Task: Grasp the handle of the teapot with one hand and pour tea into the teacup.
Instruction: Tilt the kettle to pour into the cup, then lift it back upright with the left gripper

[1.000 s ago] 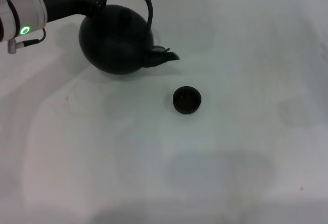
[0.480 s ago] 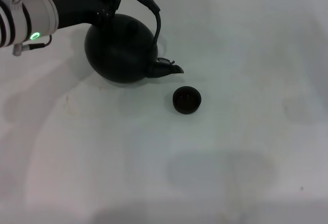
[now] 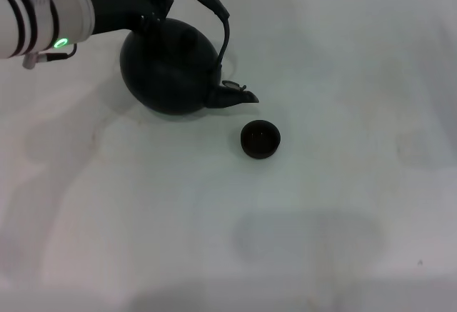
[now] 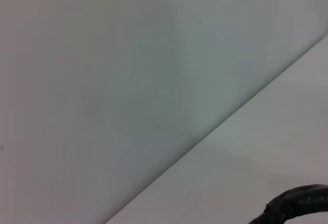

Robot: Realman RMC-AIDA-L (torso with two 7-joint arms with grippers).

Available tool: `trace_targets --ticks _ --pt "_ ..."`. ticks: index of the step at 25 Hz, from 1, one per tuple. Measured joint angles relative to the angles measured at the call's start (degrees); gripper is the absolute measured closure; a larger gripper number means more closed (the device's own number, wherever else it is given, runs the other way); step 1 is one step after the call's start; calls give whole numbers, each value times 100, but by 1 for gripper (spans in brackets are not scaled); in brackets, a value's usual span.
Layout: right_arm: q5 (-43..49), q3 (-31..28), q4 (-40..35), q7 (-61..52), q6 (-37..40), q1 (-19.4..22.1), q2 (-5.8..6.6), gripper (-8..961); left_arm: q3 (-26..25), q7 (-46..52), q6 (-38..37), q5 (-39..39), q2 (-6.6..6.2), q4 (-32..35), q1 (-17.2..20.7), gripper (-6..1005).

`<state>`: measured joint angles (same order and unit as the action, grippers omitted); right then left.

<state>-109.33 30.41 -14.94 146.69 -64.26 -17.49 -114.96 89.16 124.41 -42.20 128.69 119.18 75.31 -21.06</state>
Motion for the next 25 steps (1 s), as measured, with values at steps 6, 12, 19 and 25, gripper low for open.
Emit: trace_targets --ticks 6,12,19,25 --pt "-2 0 0 0 64 -3 0 103 135 305 -8 291 0 191 -8 861" --pt "-2 0 -2 0 169 -27 0 103 214 311 -84 303 -13 439 68 862" --pt "-75 -3 -26 8 286 -36 4 103 216 301 -245 307 -27 520 188 861" --pt "-165 -9 -26 50 349 -35 9 102 204 288 -339 329 -31 523 286 867"
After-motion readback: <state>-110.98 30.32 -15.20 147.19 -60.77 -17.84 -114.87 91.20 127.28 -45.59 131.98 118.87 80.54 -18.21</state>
